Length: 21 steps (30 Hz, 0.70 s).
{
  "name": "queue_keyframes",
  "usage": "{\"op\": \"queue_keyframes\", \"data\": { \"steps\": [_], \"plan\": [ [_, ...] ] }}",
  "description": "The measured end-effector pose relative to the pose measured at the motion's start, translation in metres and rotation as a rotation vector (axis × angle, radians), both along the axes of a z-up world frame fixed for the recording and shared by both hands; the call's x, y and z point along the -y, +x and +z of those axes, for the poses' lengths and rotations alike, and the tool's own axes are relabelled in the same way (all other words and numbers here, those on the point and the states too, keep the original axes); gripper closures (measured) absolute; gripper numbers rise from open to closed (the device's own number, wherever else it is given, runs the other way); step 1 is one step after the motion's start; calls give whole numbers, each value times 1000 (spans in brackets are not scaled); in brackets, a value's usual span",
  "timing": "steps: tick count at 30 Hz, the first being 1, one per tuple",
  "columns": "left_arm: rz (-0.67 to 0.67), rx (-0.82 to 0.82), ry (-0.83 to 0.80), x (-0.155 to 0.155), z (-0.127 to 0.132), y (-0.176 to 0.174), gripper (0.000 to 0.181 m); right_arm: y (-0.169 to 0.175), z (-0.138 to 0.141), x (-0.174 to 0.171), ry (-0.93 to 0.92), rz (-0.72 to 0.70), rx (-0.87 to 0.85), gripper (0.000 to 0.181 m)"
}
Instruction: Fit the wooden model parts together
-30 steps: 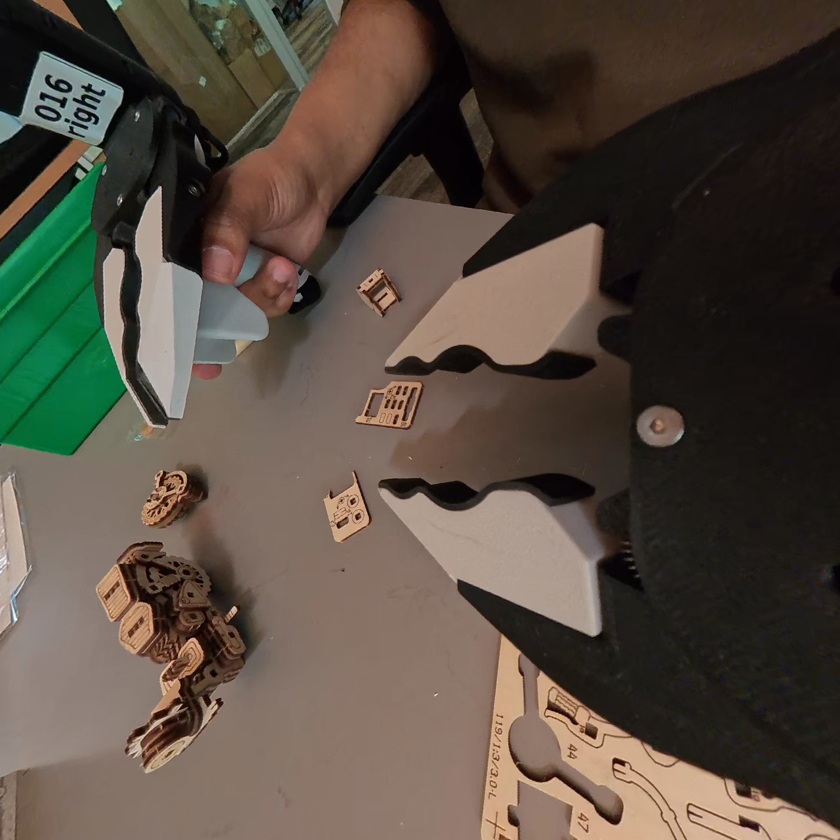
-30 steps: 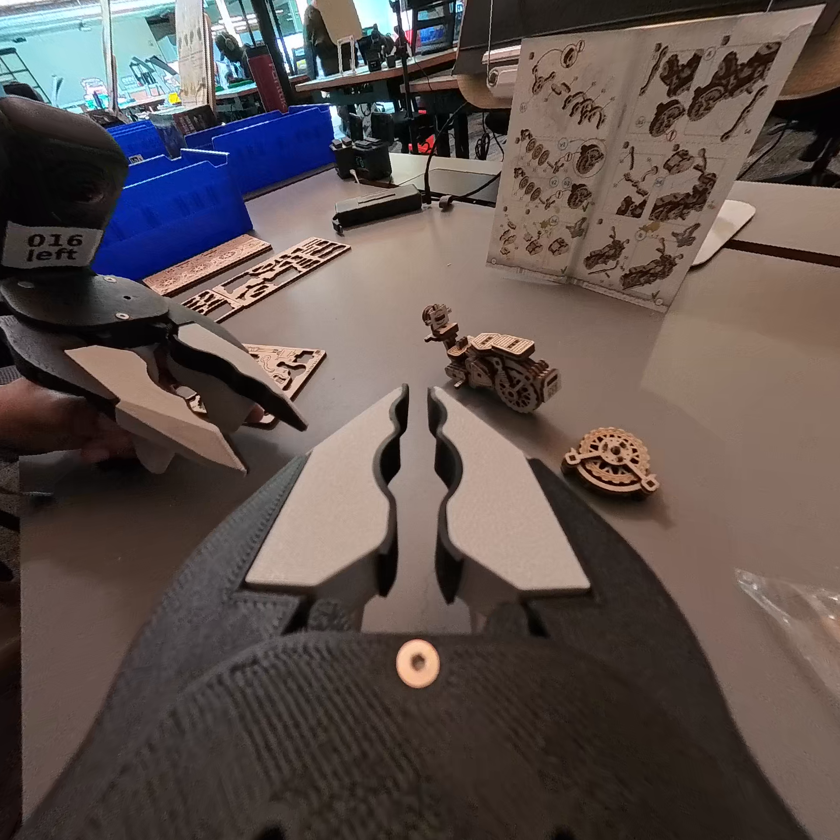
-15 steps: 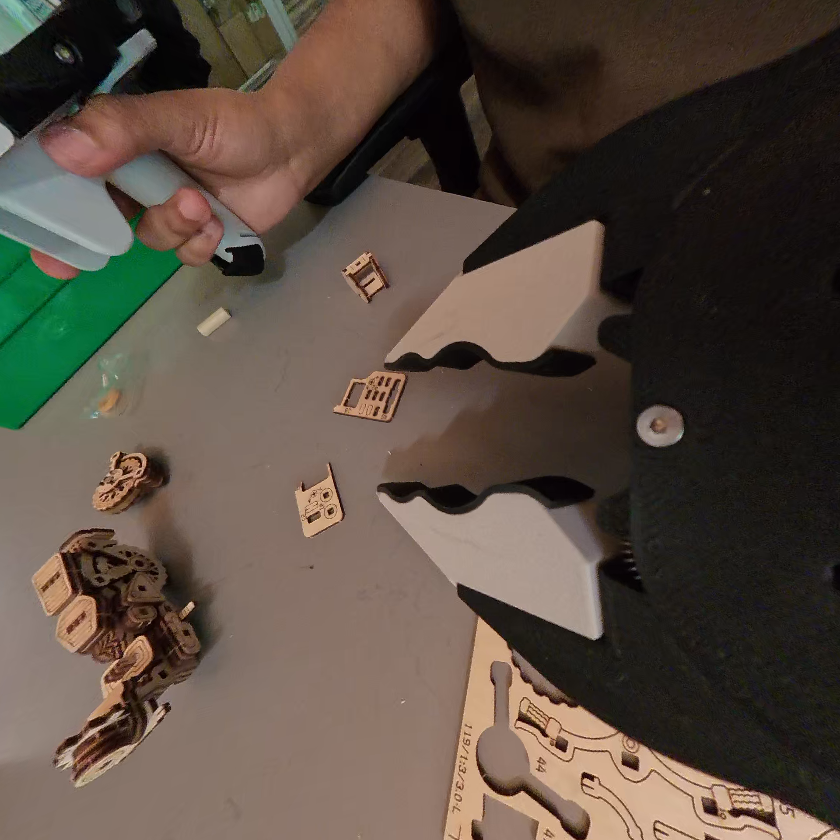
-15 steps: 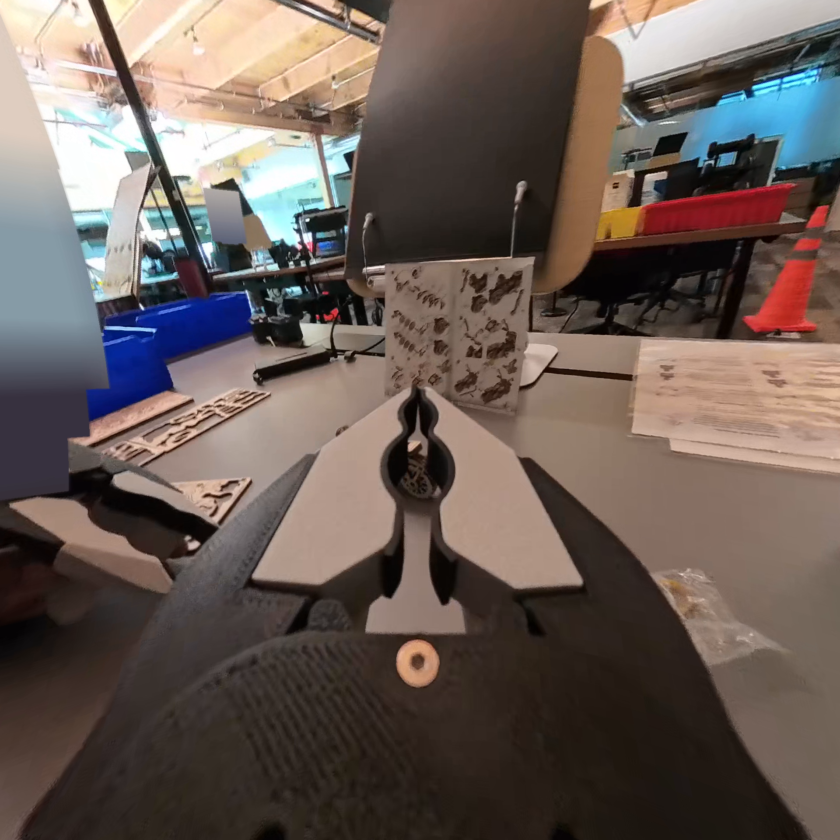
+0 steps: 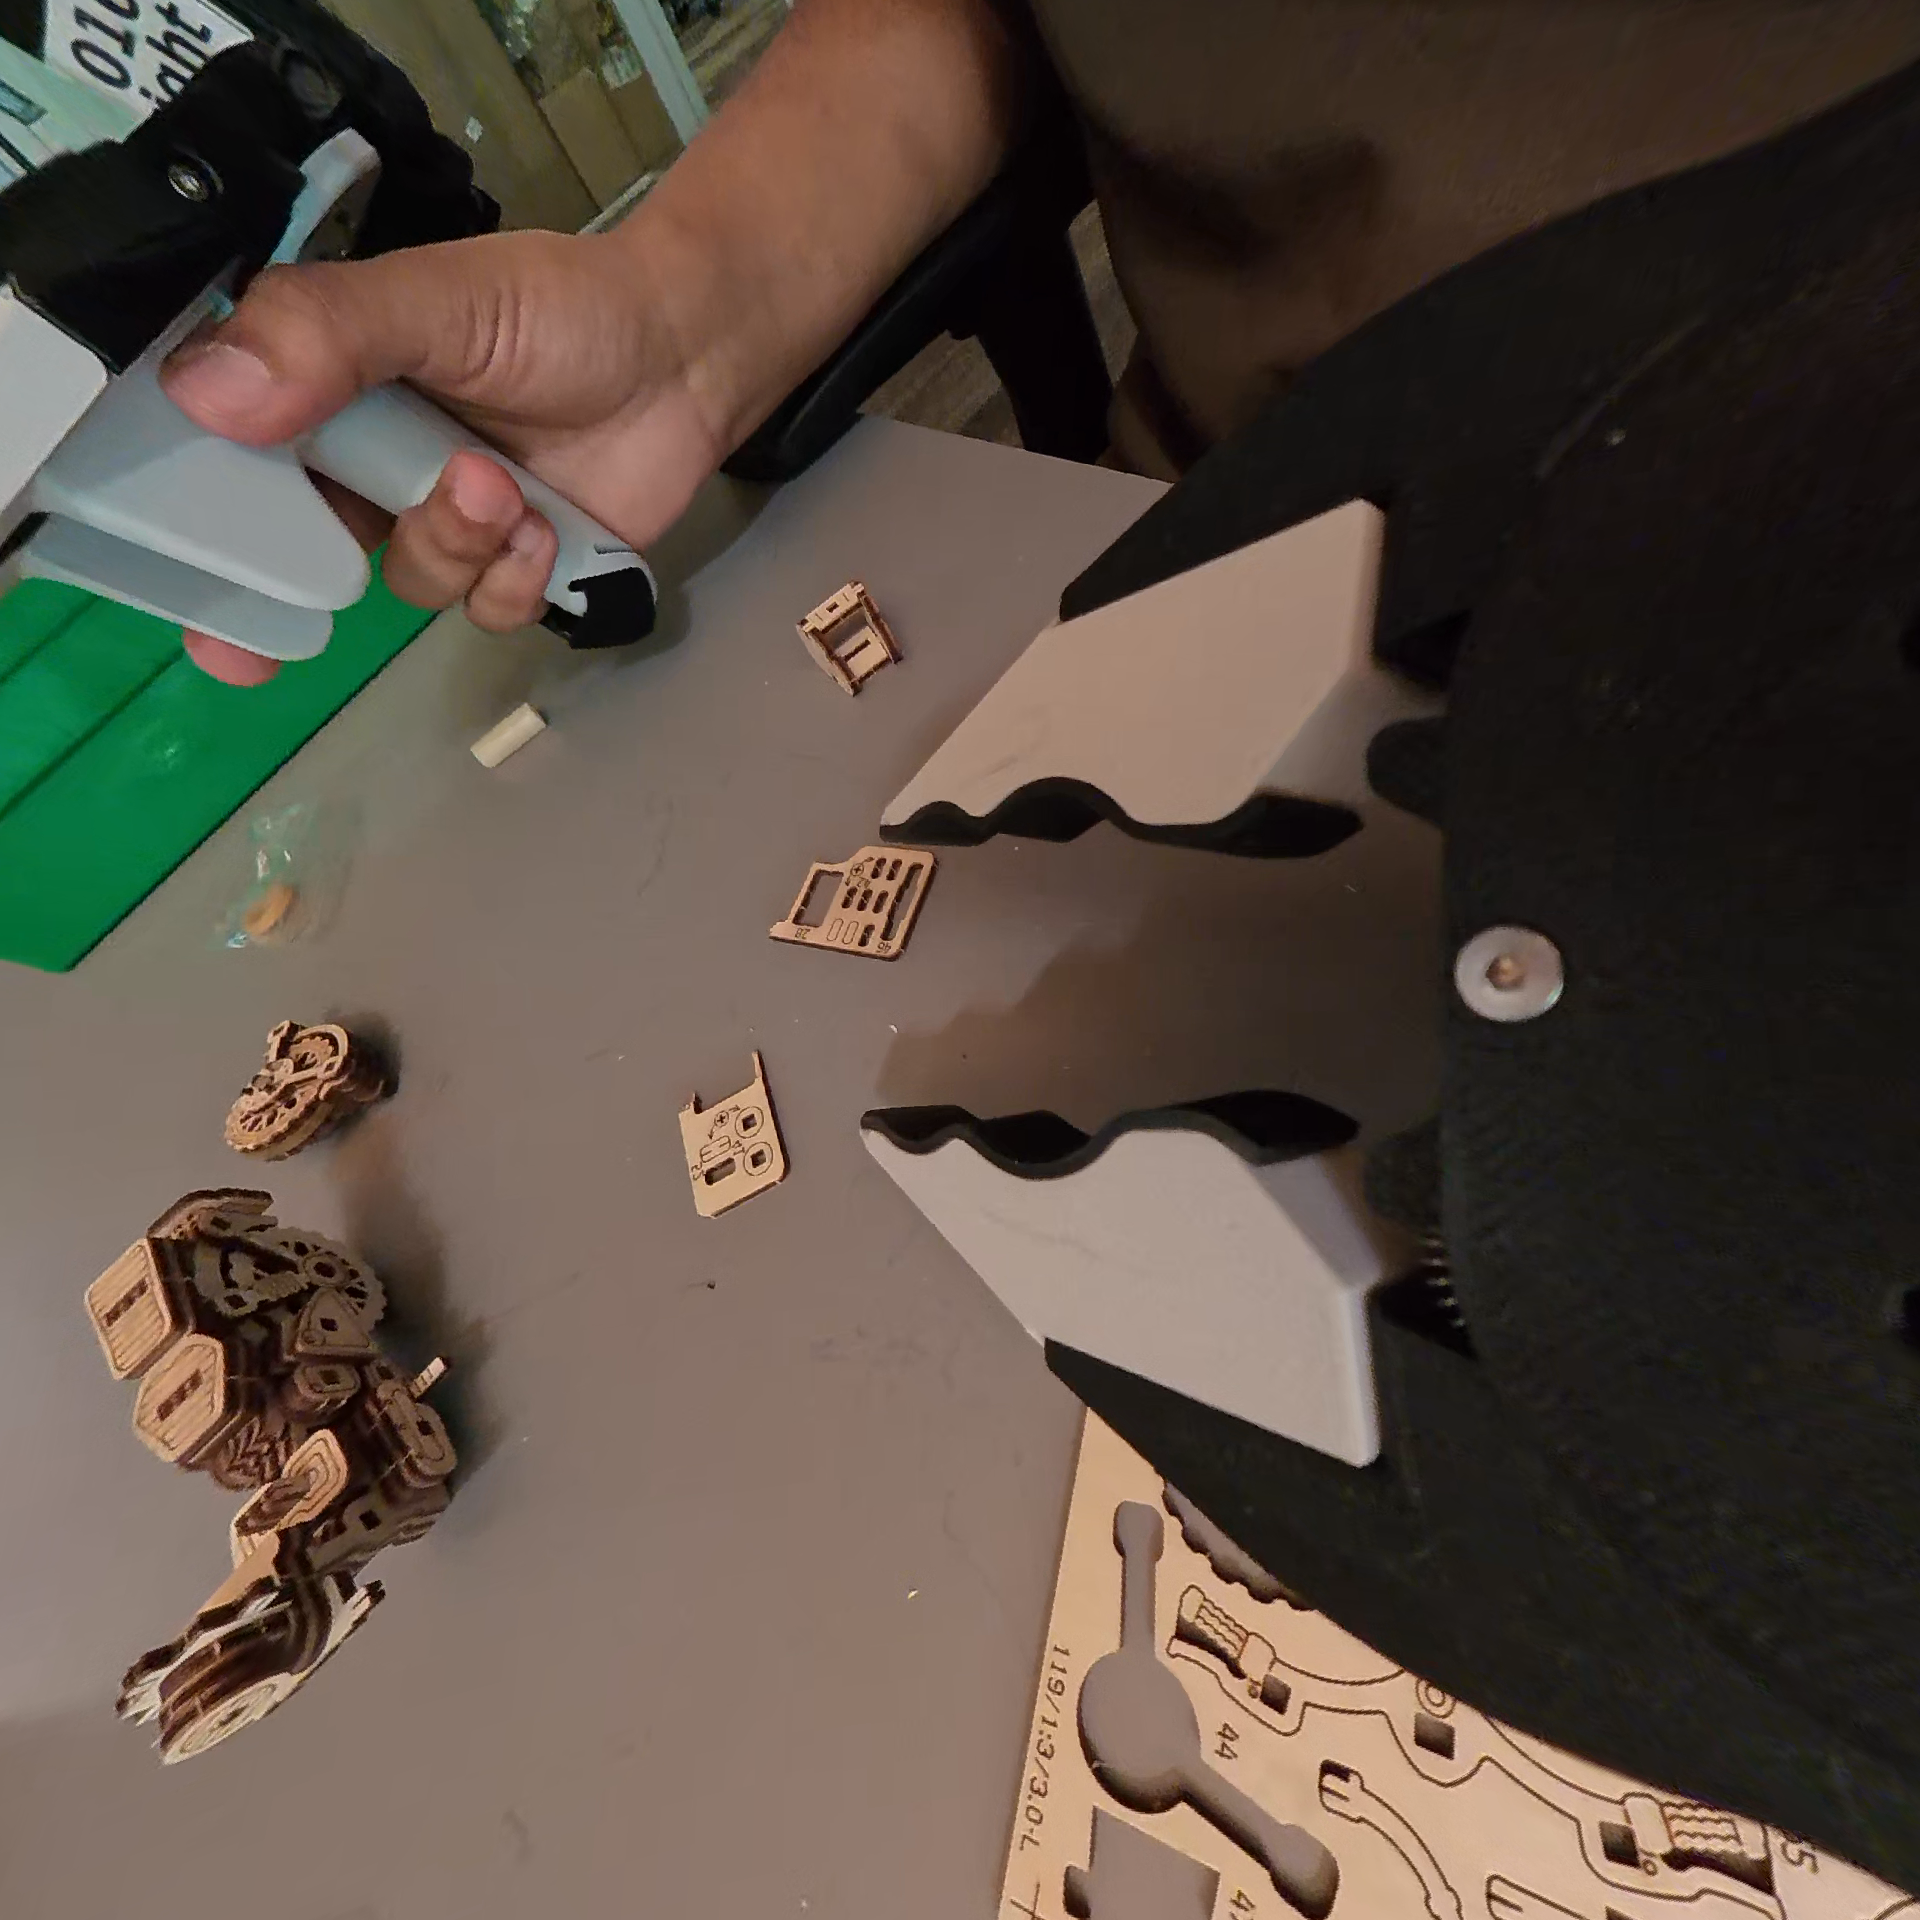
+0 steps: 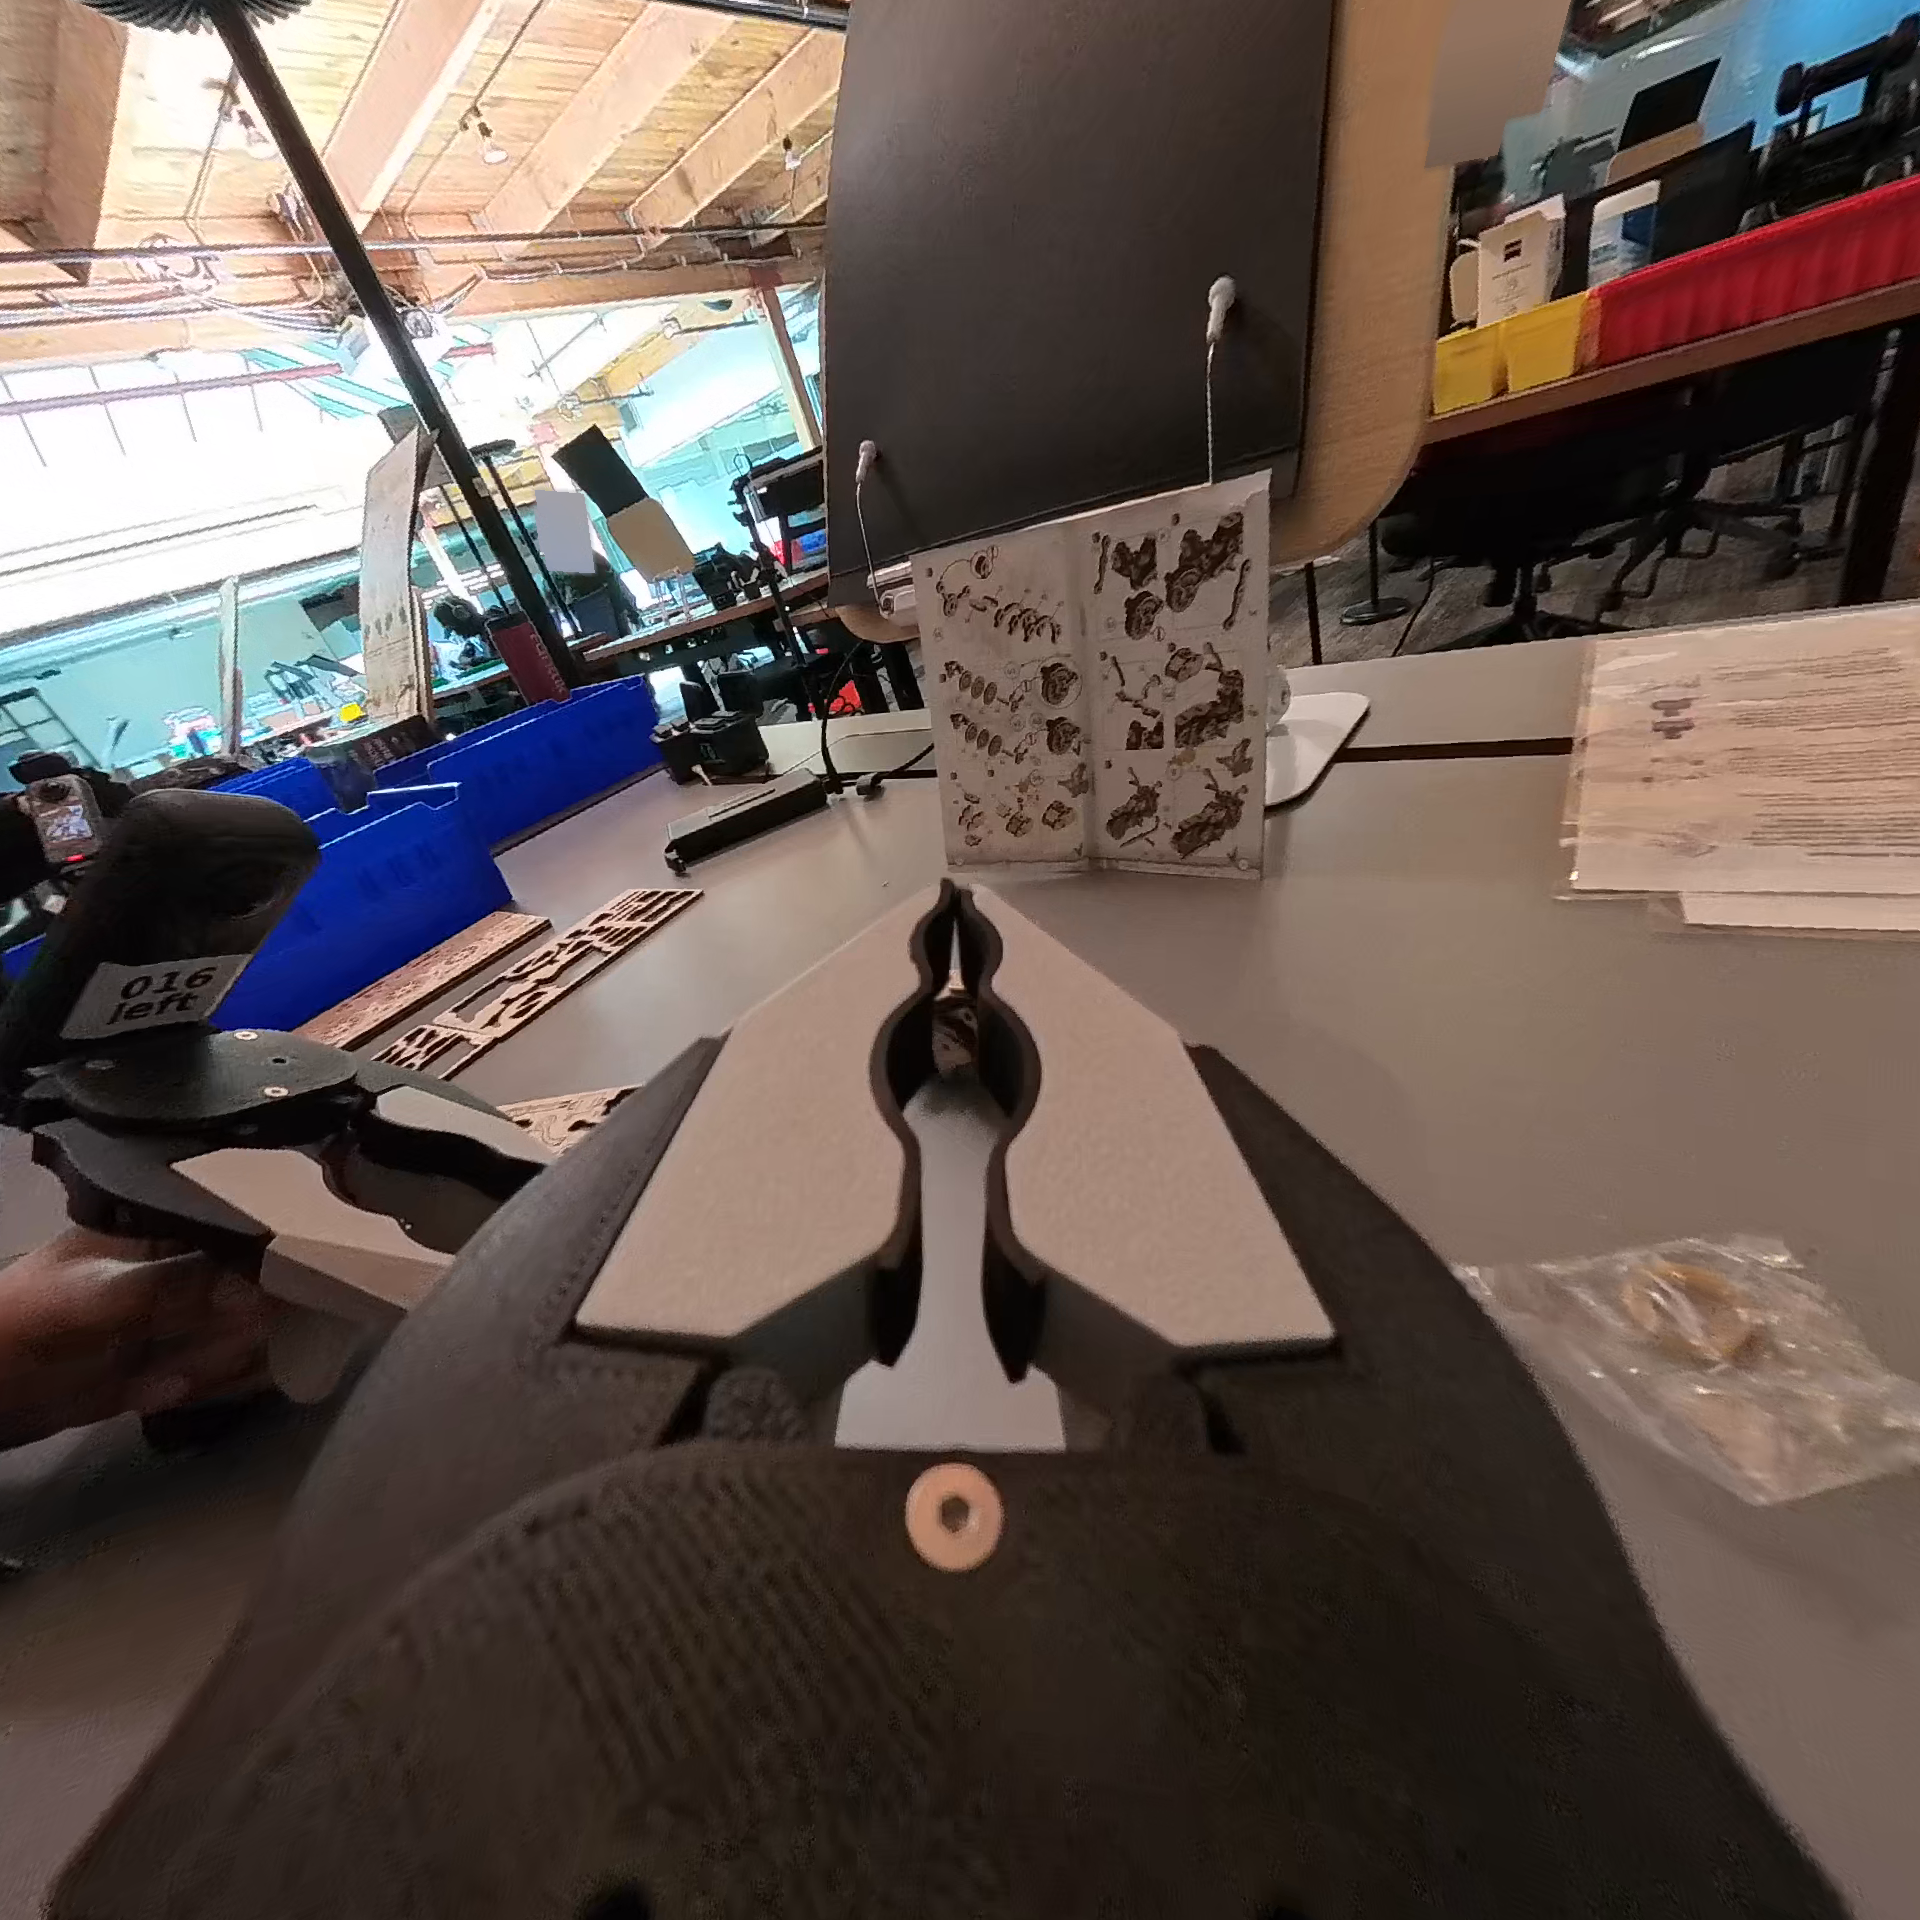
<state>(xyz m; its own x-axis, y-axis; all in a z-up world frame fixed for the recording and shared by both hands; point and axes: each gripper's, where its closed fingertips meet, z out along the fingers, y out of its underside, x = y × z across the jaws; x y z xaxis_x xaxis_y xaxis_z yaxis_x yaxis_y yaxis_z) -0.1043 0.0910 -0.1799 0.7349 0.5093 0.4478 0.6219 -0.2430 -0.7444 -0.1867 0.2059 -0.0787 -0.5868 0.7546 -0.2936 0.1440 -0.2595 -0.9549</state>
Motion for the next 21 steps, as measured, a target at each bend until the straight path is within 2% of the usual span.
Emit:
{"op": "queue_keyframes", "data": {
  "steps": [21],
  "plan": [
    [9,5,-5,1,-1,-1,128,2,-8,14,29,57,37,181]
  ]
}}
